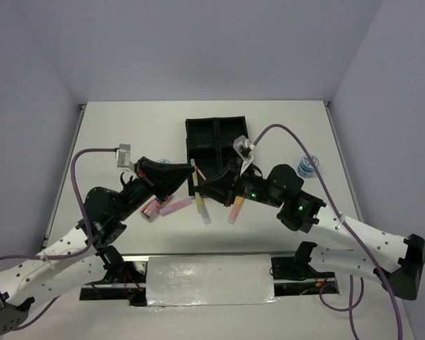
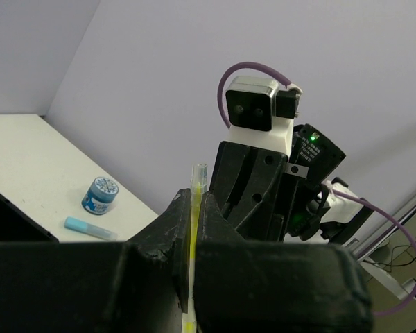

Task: Sort the stationery into containers
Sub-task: Close the pen cap on the pen.

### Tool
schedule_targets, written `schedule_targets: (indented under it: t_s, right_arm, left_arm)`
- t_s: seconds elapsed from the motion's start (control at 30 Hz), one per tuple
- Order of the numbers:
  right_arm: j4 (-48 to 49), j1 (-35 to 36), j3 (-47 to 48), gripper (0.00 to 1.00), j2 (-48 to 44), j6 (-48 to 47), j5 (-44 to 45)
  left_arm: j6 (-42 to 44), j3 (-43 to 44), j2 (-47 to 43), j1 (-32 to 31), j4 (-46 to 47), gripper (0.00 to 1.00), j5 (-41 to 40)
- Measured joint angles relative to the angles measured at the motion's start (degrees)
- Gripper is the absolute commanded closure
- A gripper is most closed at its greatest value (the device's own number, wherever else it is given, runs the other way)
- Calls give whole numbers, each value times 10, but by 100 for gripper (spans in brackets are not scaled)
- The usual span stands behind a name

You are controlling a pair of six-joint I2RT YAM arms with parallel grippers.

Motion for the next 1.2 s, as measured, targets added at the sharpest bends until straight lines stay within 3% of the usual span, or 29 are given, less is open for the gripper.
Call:
schedule_targets:
  t_s: [0.57,1.2]
  right_arm:
    - [45,2,2,100,2,-10,-2]
    - [44,-26,69,100,58,-18,-74]
  left_arm:
    - [-13,-11,-5,0,42,100,-3]
    - [-10,-18,-7,-2,94,100,-42]
